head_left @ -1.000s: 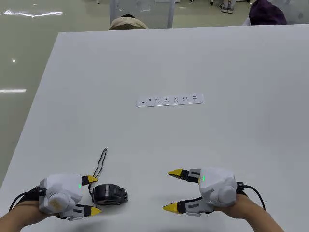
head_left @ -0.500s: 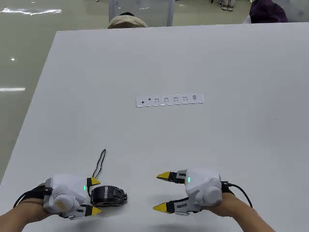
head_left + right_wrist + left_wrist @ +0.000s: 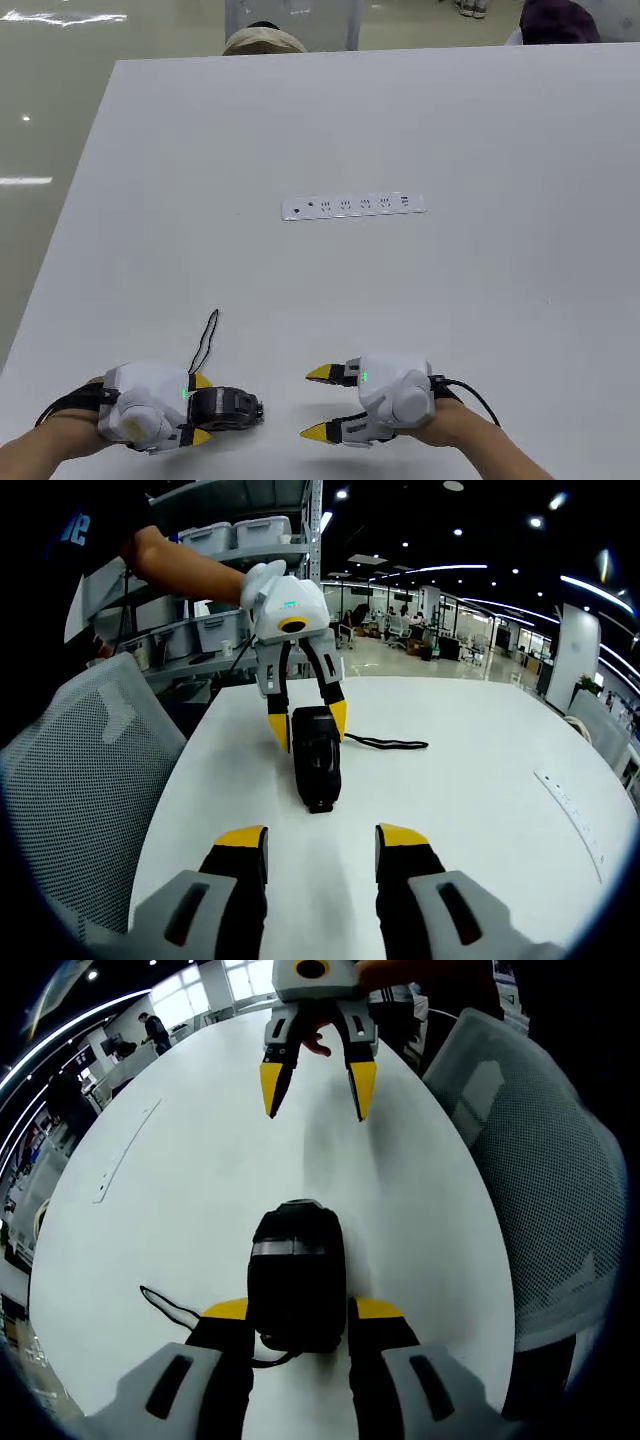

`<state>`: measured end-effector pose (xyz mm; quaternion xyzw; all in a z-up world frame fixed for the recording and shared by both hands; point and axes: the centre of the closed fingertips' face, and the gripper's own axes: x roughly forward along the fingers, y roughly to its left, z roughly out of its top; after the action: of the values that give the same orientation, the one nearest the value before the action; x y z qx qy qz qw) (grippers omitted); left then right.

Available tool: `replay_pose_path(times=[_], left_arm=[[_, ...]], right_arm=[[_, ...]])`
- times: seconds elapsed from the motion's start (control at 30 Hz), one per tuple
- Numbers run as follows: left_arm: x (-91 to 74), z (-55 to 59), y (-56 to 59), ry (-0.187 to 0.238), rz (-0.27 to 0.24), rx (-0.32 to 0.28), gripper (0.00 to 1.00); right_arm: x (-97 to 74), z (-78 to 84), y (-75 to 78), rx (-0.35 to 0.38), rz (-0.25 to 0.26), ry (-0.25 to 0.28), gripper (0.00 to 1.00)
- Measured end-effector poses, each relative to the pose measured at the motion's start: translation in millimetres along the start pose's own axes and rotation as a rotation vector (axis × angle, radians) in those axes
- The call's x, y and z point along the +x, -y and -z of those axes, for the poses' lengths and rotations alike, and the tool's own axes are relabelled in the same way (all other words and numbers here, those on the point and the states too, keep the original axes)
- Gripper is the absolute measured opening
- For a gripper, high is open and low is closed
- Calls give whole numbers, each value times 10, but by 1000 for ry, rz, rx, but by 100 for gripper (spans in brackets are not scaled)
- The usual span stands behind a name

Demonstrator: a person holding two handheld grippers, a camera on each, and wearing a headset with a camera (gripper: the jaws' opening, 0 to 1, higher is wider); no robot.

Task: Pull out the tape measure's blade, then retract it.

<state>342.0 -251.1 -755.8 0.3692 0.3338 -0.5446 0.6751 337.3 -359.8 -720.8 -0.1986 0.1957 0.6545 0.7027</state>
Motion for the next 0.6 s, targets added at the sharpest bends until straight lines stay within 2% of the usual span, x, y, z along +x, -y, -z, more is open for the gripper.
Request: replay_pose_path(times=[0.33,0.6], left_arm=[[27,8,-10,-10,1,-6,31],[20,16,0,-19,-6,-44,30]], right_arm=[[184,5,-34,-8,-37,-12,39],[314,-11,-40,-1,-53,-4,33]])
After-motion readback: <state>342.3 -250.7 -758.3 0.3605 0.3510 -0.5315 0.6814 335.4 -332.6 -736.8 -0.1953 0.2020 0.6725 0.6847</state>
